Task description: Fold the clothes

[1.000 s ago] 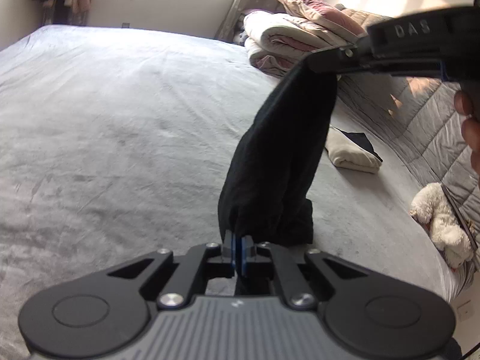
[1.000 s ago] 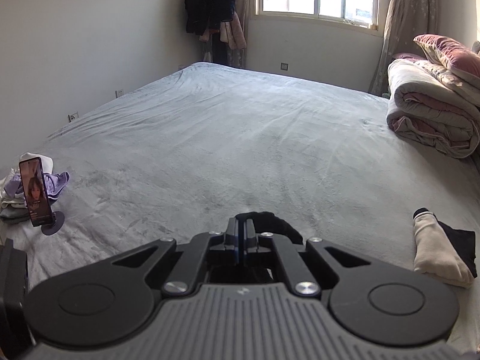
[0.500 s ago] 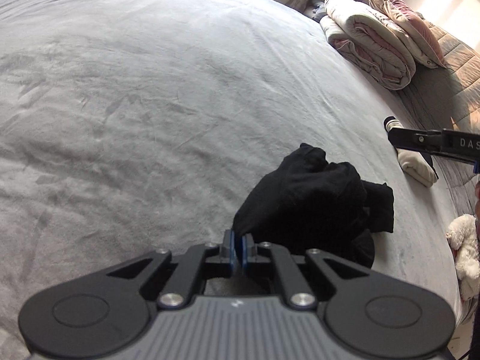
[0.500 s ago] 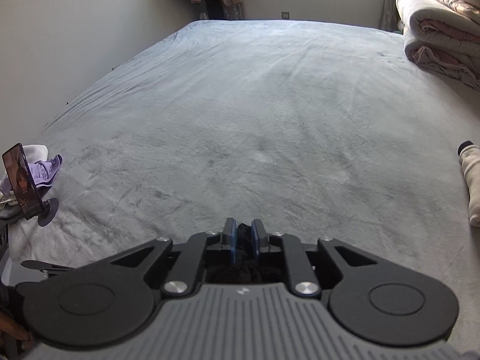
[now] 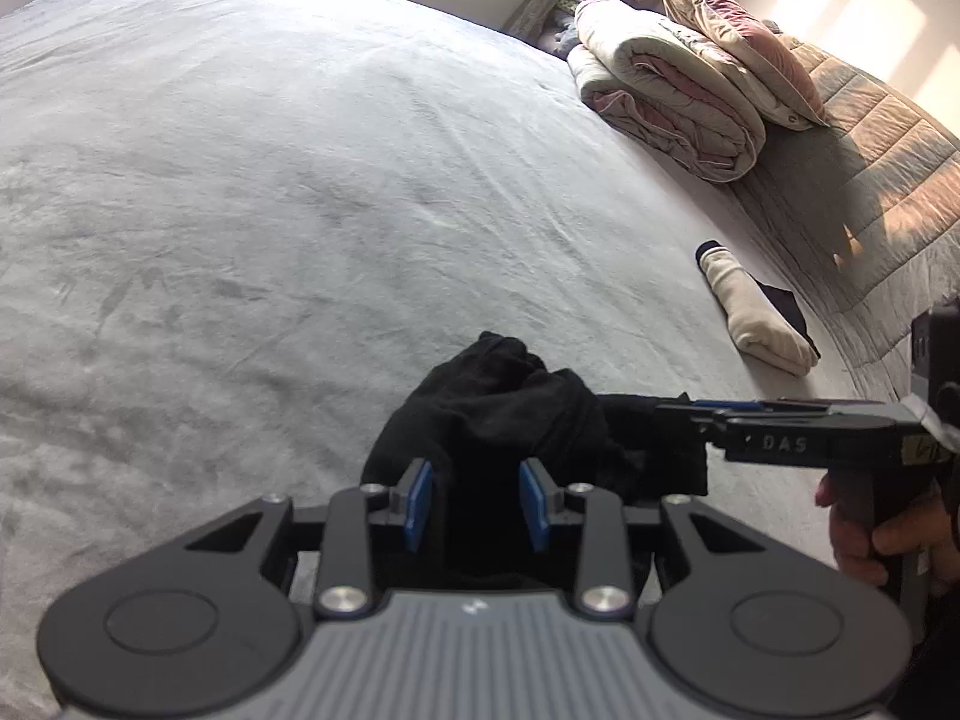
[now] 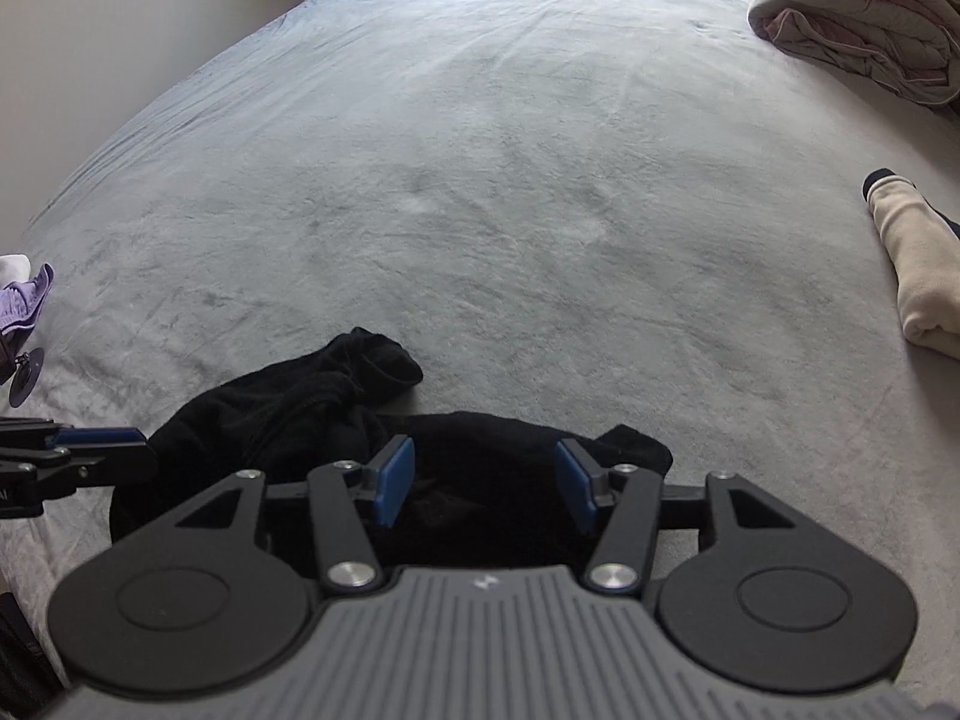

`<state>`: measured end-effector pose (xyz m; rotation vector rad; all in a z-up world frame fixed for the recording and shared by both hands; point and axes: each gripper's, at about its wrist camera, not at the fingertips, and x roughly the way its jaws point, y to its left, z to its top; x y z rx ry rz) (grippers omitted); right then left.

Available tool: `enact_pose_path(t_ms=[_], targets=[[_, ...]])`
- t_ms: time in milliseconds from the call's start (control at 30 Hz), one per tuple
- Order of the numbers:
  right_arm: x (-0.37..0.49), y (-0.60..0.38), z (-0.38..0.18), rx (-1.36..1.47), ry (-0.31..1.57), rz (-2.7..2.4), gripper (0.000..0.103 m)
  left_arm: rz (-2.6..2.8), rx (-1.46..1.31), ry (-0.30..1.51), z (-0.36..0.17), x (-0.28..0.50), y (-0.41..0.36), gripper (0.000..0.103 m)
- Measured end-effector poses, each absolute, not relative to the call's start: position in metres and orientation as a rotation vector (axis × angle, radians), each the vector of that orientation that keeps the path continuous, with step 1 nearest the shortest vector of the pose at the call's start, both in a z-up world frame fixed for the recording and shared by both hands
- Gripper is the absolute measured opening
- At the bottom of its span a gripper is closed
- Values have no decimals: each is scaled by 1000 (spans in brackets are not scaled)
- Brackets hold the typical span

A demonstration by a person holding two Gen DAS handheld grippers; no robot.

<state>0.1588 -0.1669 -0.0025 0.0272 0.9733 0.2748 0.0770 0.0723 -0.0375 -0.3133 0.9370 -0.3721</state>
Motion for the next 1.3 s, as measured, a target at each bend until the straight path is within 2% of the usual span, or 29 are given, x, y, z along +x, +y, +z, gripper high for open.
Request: enact_pose_path(t_ms=[200, 333, 500, 533, 567, 633, 667, 933, 1033, 1300], targets=[[156, -155, -19, 12, 1005, 326, 56, -455, -286, 941, -38, 91, 35, 34], [158, -149, -28, 6, 1022, 342, 53, -462, -252, 960, -45, 101, 15, 36], [161, -146, -39, 9, 1044, 339, 34, -445, -203, 980, -55, 109, 1, 34], [161, -146, -41, 4, 1044, 336, 27, -439, -195, 983, -57, 110, 0, 33], [160, -145, -42, -1, 1043, 332, 21, -433, -189, 985, -58, 110, 1, 29], [158, -147, -41, -3, 1035, 329, 13, -419, -178, 985, -61, 109, 3, 8], [157, -148, -40, -4, 1031, 328, 10, -410, -175, 980, -60, 108, 6, 2], [147, -160, -28, 3, 986, 305, 7, -358, -206, 915, -40, 91, 51, 1], [141, -166, -20, -4, 961, 279, 1, -338, -215, 913, -36, 82, 72, 1], [130, -187, -14, 26, 955, 237, 1, -293, -231, 939, -35, 59, 120, 1]])
